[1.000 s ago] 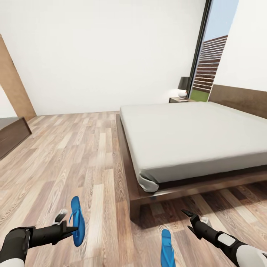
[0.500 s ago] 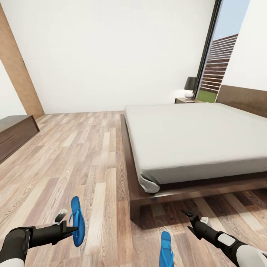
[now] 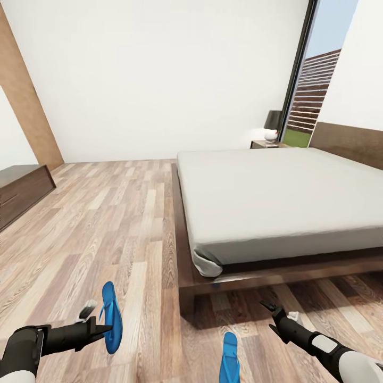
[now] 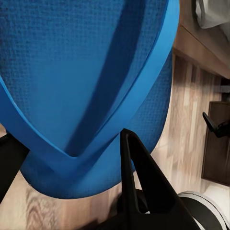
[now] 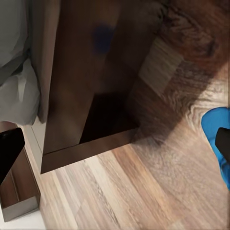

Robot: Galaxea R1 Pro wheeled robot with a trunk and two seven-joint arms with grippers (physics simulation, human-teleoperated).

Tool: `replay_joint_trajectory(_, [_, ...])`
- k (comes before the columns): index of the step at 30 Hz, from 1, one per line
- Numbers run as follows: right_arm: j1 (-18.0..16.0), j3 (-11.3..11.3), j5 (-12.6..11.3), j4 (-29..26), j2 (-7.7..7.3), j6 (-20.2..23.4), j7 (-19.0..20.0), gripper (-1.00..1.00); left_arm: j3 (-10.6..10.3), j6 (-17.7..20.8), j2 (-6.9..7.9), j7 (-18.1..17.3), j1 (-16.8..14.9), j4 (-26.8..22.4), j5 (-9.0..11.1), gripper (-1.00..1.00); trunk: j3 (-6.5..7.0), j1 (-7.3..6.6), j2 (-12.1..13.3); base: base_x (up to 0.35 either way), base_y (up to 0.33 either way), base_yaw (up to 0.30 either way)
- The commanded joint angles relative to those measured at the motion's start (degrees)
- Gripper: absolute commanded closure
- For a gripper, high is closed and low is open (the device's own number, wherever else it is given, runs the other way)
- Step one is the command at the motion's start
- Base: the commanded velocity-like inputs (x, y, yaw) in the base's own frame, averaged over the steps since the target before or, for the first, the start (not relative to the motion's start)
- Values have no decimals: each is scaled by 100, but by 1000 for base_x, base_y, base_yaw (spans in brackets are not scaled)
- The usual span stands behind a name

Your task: In the bedroom, move the book from the bed onto either nightstand, and place the two sandals side by side next to the bed.

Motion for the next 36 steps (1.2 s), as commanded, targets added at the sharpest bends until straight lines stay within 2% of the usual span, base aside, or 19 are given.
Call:
replay_joint_trajectory(1, [-7,8,-60,18,-4,34,15,-100,25,60,-4,-56,-8,-6,-59,100,-5,-1,-3,0,-128,86])
replay_joint_trajectory(16, [-7,37,-51,14,-4,46,17,-100,31,58,-4,-50,-8,20,-59,100,-7,-1,-3,0,-59,117])
replay_joint_trajectory(30, [-7,48,-49,10,-4,51,-52,-100,29,56,-4,18,-8,21,-59,100,-9,-1,-3,0,-101,17])
replay_joint_trajectory(36, [-7,44,-49,10,-4,50,-53,-100,24,56,-4,60,-8,21,-57,100,-9,-1,-3,0,-143,125])
